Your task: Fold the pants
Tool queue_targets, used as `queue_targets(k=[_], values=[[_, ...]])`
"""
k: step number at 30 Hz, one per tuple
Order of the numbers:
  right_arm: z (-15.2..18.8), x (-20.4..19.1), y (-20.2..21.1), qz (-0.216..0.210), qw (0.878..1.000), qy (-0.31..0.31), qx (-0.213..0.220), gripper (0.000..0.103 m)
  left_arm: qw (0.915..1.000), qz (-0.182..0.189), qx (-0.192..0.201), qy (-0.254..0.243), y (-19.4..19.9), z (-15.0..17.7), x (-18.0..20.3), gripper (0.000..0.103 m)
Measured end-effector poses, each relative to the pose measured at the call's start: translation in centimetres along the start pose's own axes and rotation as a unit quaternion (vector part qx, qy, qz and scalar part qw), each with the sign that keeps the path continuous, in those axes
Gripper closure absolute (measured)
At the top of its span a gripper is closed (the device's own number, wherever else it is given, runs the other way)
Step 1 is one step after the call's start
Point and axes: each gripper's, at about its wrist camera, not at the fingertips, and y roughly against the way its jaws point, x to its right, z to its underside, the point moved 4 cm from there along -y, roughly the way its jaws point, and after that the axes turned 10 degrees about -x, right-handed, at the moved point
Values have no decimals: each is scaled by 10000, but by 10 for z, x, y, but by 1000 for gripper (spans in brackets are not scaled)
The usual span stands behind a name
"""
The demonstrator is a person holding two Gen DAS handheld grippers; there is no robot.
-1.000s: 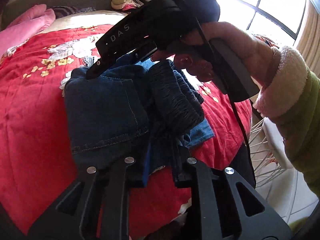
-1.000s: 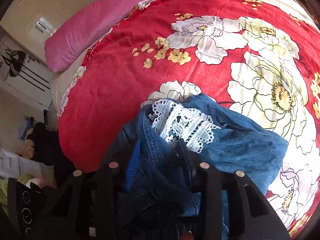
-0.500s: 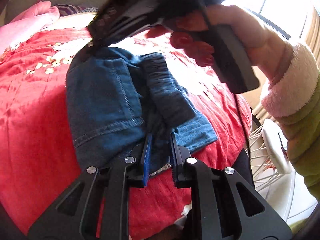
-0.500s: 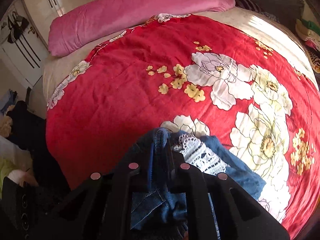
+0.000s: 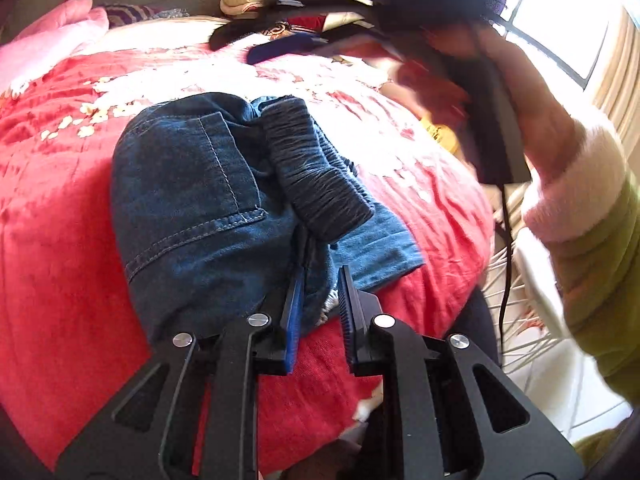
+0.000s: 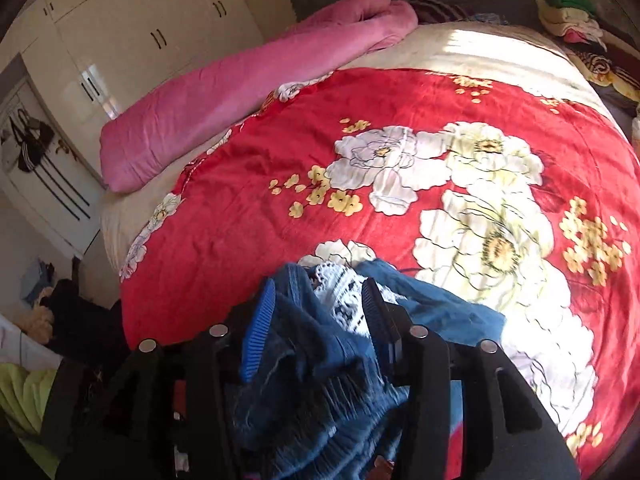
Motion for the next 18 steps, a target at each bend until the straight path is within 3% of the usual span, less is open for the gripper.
queue_targets(k=[3, 12, 18], values=[[31, 8, 22, -56, 9993, -240, 282, 57, 9997, 186, 142, 63, 18, 0, -1, 72], [117, 2, 32, -155, 9958, -677, 603, 55, 9965, -419, 609, 383, 61, -9, -26, 71], [122, -26, 33, -200, 9958, -314, 840, 55, 9945, -478, 601, 716, 55, -43, -55, 71]])
